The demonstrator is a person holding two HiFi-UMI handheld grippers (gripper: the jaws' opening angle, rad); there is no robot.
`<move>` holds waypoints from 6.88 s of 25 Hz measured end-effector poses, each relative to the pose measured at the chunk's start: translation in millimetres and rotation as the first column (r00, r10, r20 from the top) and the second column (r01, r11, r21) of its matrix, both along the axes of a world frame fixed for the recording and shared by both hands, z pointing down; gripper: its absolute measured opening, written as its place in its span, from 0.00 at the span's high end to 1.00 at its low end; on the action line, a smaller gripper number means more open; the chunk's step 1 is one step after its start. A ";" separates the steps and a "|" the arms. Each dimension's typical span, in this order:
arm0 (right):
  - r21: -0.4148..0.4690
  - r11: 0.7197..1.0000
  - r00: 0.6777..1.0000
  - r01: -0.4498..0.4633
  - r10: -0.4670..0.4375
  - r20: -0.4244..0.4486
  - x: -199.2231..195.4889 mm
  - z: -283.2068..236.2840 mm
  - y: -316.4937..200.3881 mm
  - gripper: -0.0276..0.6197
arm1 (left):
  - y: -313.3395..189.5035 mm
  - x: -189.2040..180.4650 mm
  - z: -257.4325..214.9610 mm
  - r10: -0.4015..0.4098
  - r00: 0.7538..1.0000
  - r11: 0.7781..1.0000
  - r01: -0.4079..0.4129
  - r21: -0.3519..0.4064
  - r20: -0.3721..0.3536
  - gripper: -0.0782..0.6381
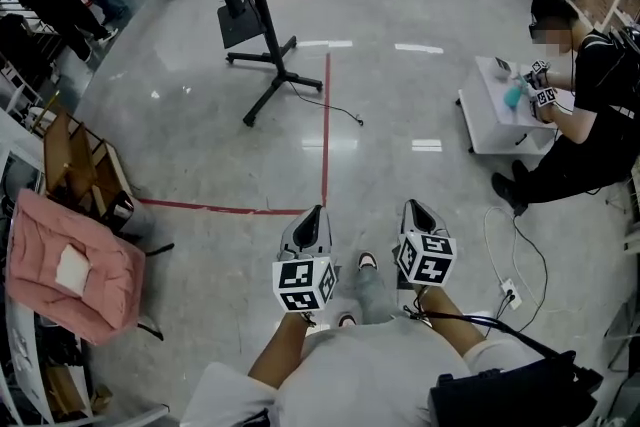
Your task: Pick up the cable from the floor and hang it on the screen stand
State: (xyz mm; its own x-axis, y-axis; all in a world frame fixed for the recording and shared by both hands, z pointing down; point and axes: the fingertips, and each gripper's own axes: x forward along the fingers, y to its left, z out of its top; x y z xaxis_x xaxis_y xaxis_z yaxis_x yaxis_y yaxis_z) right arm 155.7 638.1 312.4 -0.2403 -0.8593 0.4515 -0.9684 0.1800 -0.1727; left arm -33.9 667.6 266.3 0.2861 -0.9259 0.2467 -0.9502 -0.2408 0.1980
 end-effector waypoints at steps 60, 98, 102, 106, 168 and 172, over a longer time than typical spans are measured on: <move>-0.081 0.988 0.992 0.130 -0.130 0.001 -35.6 26.5 -512.4 0.93 | -509.3 -35.6 17.9 -0.083 0.996 0.995 0.084 -0.056 0.018 0.89; -0.301 0.933 0.979 0.199 -0.203 0.016 -79.9 225.8 -797.8 0.93 | -786.6 -72.8 257.2 0.076 0.996 0.908 -0.049 -0.415 0.049 0.89; -0.337 0.911 0.969 0.237 -0.248 0.011 -80.0 304.2 -809.9 0.93 | -799.5 -67.1 338.0 0.131 0.991 0.887 -0.100 -0.452 0.036 0.89; -0.373 0.890 0.963 0.261 -0.270 0.031 -77.3 401.5 -813.3 0.93 | -804.9 -60.7 432.1 0.123 0.992 0.874 -0.095 -0.476 0.028 0.89; -0.650 0.651 0.845 0.392 -0.534 -0.024 -52.9 888.6 -789.6 0.79 | -905.5 -192.4 923.2 0.819 -0.212 0.543 -0.016 -0.840 0.533 0.77; -0.632 0.674 0.861 0.383 -0.509 -0.021 -48.9 882.7 -794.3 0.79 | -909.9 -188.3 917.3 0.811 -0.179 0.562 -0.026 -0.827 0.557 0.84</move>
